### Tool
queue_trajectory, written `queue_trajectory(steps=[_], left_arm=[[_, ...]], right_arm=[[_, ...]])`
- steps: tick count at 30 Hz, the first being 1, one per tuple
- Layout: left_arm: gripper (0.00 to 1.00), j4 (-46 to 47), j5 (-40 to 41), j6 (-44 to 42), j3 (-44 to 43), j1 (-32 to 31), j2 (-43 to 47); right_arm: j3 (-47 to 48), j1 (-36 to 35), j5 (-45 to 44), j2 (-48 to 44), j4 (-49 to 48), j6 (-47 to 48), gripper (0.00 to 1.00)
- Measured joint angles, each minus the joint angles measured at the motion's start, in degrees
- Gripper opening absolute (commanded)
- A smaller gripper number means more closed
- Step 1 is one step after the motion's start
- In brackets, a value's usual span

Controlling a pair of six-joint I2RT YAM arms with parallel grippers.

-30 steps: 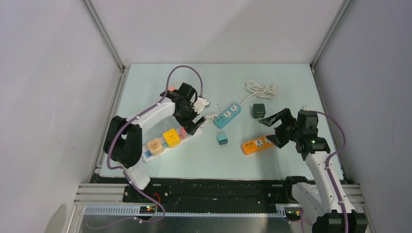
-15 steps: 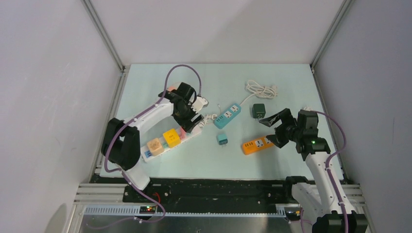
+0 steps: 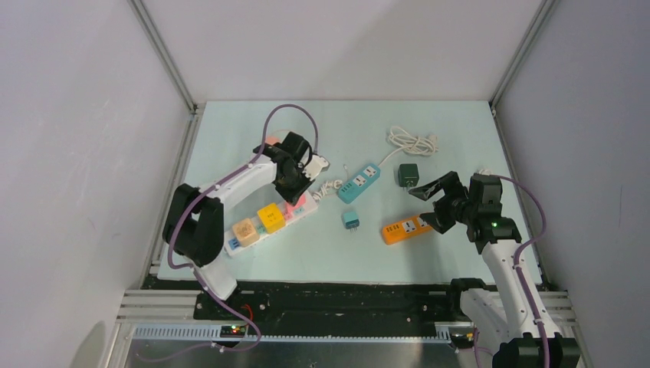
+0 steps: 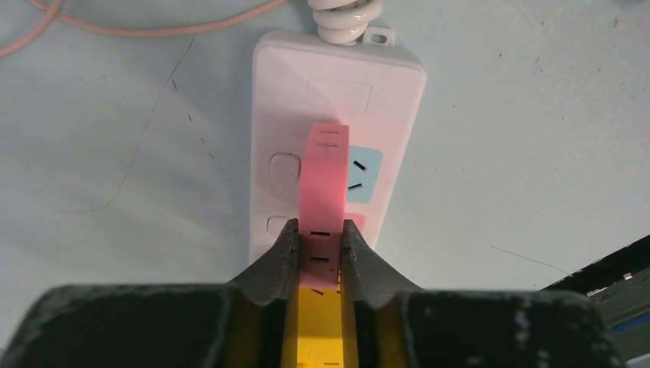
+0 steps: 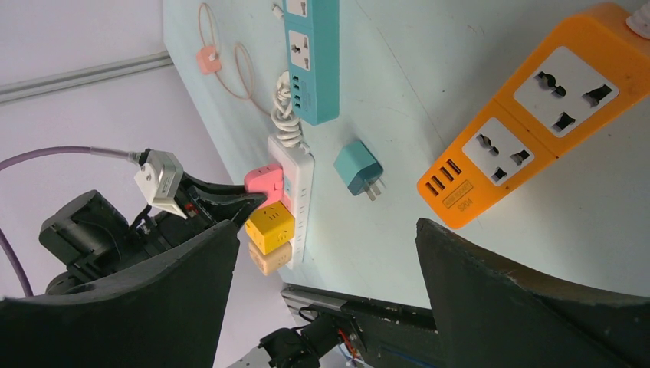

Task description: Insert the plug

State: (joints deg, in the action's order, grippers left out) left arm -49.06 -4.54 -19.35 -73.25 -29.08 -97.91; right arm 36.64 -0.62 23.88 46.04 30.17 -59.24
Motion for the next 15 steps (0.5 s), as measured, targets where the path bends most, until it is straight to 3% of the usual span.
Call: queue_trajectory(steps=[11, 12, 13, 15], left_arm=[[0.01, 0.5, 1.3, 0.3, 0.7, -1.1, 0.2], [0.15, 0.6, 1.5, 0.3, 0.8, -1.2, 0.3], [0.76, 0.6, 1.7, 0.3, 0.8, -1.3, 0.3], [0.97, 0.7, 2.4, 0.1, 0.8, -1.5, 0.4]], right_arm=[[0.0, 0.0, 0.0, 0.4, 0.0, 0.0, 0.90], [0.0, 0.0, 0.0, 0.5, 0.0, 0.1, 0.94], [0.0, 0.0, 0.0, 0.7, 0.0, 0.3, 0.96], [0.0, 0.0, -0.1, 0.8, 0.1, 0.7, 0.99]])
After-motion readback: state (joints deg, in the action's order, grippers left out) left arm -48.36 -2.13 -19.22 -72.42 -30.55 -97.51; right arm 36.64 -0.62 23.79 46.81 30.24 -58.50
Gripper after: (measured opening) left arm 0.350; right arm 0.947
